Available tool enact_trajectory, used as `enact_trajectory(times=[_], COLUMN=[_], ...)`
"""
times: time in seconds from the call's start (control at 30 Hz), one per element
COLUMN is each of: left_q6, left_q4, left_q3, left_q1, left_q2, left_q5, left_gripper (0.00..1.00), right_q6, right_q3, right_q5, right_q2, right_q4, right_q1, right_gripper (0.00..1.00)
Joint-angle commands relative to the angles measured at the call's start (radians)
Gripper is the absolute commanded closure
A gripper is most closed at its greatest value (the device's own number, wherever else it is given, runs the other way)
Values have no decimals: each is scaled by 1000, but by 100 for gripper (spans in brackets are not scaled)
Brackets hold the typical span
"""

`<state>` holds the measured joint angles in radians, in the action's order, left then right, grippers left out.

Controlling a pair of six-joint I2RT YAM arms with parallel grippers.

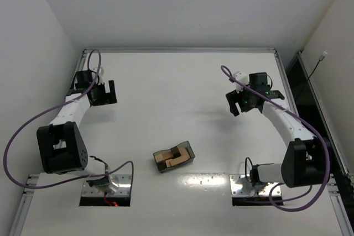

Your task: Build the wood block tower

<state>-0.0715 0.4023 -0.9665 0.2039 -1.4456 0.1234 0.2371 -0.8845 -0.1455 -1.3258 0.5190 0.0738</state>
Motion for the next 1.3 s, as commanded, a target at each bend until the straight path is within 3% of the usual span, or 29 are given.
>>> enact_trajectory(times=[0.0, 0.13, 0.23, 0.57, 0.7, 0.87, 0.97, 1.27], left_q6=[12, 21, 30, 41, 53, 62, 62, 71], left_q4=[-14, 6, 19, 38, 58, 69, 69, 69], left_q3=[-20, -29, -40, -40, -58, -58, -58, -67], left_q1=[12, 12, 12, 12, 12, 12, 12, 12], left_q2=[24, 46, 56, 86, 97, 97, 97, 97], left_q5=[4, 4, -5, -5, -17, -18, -18, -27], left_gripper=[0, 0, 0, 0, 0, 0, 0, 0], right_q6=[5, 48, 73, 221, 338, 444, 444, 355], right_q3=[-60, -126, -182, -216, -177, -114, -105, -198], right_q5=[-57, -184, -207, -163, -112, -91, -71, -226], right_q2=[-19, -38, -78, -89, -78, -44, -53, -105], right_q4=[-5, 52, 101, 187, 196, 216, 216, 207], right_q1=[3, 79, 202, 570, 662, 727, 757, 770], right_gripper=[29, 33, 33, 33, 33, 40, 42, 48])
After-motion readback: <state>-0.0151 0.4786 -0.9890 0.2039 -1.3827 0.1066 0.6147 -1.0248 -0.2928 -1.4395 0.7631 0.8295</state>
